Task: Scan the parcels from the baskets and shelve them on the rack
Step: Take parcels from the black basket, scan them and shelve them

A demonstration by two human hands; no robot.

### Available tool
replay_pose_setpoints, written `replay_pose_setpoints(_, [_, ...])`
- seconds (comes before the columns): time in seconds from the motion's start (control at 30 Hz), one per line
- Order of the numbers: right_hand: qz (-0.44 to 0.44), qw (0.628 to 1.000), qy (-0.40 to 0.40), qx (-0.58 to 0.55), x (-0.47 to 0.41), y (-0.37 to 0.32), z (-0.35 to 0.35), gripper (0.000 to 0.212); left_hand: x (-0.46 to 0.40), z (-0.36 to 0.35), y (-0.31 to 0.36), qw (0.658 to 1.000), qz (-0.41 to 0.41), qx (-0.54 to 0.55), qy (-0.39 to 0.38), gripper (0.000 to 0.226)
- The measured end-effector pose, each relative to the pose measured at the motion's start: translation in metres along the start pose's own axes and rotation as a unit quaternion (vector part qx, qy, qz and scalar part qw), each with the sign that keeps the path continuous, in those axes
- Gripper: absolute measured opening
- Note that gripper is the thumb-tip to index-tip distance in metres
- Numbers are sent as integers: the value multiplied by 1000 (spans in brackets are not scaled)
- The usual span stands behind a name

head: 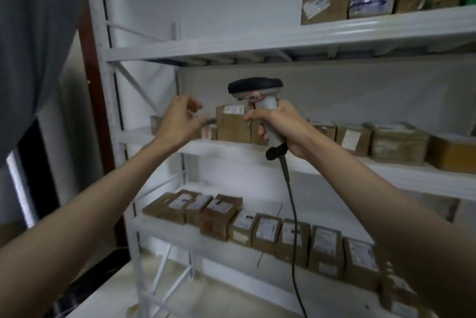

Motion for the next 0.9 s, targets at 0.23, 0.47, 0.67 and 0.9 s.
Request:
replay_pose_setpoints(0.23, [-99, 995, -11, -30, 96, 81, -13, 33, 111, -50, -12, 992, 46, -1, -117, 19])
replay_pose_setpoints(0.47, [-182, 980, 69, -44, 200, 156, 44, 22, 196, -151, 27, 964, 3, 36, -264, 17])
replay_pose_setpoints(0.67, [-264, 937, 205, -99, 340, 238, 105, 16, 314, -272, 53, 900, 7, 112, -421, 14])
replay_pose_setpoints(0.9, [-424, 823, 362, -109, 532, 319, 134, 18, 483, -366, 90, 803, -7, 156, -575, 17])
Point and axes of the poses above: each hand's wrist, its own x-axis away from the middle knuckle, its own z-axis out of the back of the hand, y = z × x, the point moved 6 cm from there along -x, towards the middle knuckle, and after that the axes turned 3 degrees about x, right-handed, at the moved point
